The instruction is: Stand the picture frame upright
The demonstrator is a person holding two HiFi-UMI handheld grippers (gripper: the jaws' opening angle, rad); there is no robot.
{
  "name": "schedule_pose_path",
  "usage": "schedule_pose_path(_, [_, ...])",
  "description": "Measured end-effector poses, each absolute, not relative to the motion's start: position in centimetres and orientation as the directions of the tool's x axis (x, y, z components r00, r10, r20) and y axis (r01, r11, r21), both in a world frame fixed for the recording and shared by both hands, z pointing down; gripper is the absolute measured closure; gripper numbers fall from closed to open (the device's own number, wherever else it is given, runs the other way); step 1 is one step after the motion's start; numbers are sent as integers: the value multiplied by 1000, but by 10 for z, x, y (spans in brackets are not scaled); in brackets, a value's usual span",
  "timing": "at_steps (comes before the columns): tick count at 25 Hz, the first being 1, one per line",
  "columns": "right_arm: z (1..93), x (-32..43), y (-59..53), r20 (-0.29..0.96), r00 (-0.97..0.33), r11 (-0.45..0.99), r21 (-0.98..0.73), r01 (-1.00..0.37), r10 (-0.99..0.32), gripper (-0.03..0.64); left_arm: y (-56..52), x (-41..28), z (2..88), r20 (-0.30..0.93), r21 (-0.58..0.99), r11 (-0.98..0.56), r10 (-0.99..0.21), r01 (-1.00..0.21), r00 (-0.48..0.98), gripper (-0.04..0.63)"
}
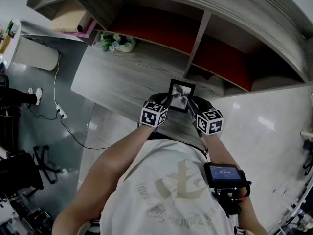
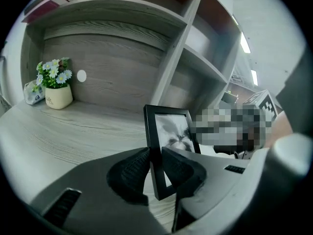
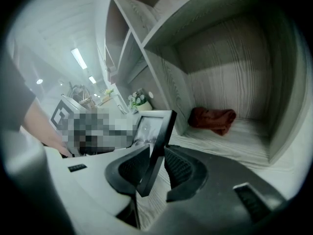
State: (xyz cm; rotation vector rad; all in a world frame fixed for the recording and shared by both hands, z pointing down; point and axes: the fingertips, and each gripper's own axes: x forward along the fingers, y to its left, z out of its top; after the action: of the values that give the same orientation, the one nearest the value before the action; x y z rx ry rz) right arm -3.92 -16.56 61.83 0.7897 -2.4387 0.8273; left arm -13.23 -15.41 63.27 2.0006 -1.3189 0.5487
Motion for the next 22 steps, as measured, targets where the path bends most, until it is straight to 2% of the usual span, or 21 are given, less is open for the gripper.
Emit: schedule_pose_path(22, [619, -40, -221, 562, -698, 663, -318, -677, -444, 519, -217, -135, 634, 662, 234, -281, -655, -931, 365, 515])
